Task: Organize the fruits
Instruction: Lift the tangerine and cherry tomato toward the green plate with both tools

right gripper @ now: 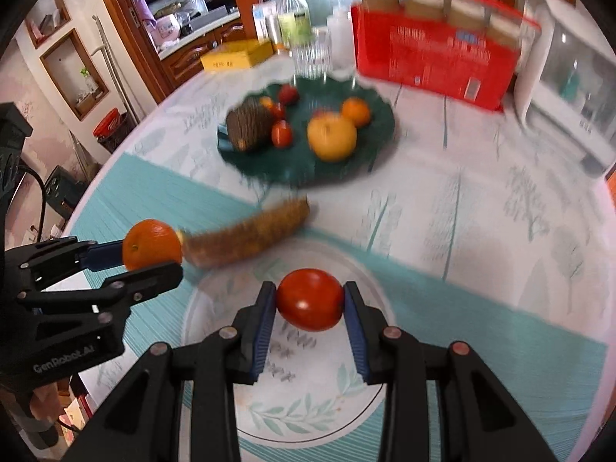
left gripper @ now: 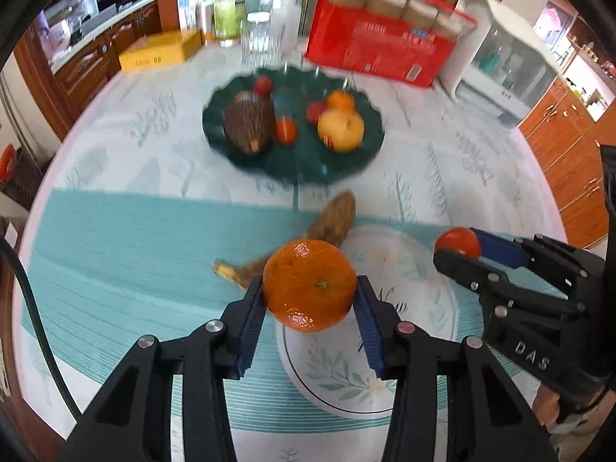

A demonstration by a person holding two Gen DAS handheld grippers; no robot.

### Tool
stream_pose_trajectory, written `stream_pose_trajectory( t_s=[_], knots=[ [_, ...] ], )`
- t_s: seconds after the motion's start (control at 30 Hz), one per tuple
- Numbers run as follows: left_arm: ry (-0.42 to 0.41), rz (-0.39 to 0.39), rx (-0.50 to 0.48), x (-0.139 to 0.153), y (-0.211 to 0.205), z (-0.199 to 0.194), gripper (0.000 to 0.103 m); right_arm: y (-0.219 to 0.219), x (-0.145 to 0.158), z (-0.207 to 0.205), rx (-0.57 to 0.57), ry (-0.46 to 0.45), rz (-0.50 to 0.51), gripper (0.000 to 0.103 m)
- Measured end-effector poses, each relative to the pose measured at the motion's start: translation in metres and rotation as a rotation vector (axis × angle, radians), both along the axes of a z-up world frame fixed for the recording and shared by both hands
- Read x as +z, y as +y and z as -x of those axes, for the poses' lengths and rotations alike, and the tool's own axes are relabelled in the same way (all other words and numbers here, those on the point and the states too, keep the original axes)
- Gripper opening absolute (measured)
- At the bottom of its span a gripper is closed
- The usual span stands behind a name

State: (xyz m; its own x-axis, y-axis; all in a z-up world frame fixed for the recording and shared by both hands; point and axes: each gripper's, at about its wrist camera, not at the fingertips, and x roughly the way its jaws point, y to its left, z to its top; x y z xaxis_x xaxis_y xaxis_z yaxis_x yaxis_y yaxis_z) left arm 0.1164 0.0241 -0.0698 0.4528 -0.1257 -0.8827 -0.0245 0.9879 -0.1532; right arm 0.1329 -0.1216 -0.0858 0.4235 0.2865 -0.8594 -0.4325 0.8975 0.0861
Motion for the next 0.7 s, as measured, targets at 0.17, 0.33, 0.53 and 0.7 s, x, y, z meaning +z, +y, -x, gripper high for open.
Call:
stream_pose_trajectory(
  t_s=[0.17,0.33,0.53,0.7],
  knots=[
    [-0.027,-0.021,-0.027,0.044,0.018,-0.011,0.044,0.011,0.052,-0.016,-0.010,-0.041,-0.003,0.035],
    [-0.060,-0.049,-0.056,0.089,0.038,-0.026,0.044,0.024,0.100,-0.032,0.005,-0.085,-0.008,0.035],
    [-0.143,-0.107,-0.095,0.145,0.054,-0.050,0.044,0.045,0.151,-0.059,0.005,-0.153,0.010,0.035],
    [-0.180,-0.125,-0.117,0.174,0.062,-0.078,0.044,0.061,0.171,-0.093,-0.024,-0.170,0.011,0.035]
  ],
)
